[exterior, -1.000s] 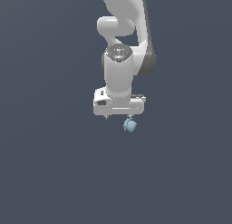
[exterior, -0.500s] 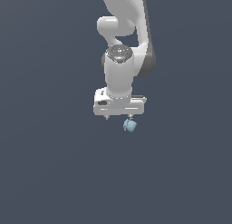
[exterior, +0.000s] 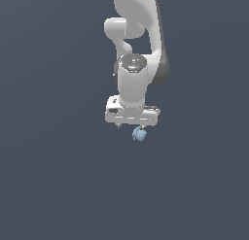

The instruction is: Pick up the object and move it to a goal position.

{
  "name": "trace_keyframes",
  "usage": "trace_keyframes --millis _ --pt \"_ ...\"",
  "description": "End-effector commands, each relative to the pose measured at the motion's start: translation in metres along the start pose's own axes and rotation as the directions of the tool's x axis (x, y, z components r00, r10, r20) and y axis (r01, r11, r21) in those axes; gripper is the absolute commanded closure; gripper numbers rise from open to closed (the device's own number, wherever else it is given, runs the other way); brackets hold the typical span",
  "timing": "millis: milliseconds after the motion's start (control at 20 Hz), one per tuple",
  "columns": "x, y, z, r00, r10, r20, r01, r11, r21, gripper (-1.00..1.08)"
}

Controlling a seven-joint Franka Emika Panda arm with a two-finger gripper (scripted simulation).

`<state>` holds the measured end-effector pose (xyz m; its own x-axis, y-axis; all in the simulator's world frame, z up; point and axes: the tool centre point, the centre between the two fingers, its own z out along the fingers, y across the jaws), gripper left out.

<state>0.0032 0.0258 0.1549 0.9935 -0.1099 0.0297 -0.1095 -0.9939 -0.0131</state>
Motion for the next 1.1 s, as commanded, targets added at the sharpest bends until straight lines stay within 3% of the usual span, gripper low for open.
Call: trace_keyframes --millis 0,400,1050 --pt "-0.004 -0.005 0.006 0.999 0.050 0.003 -0.050 0.999 0.000 -0.92" --pt "-0.017 -0.022 0.029 0.972 0.235 0.013 -0.235 0.972 -0.006 -0.92" --pt "-0.038 -0.041 0.057 0.882 0.470 0.019 -0.470 0.883 -0.022 -0.92"
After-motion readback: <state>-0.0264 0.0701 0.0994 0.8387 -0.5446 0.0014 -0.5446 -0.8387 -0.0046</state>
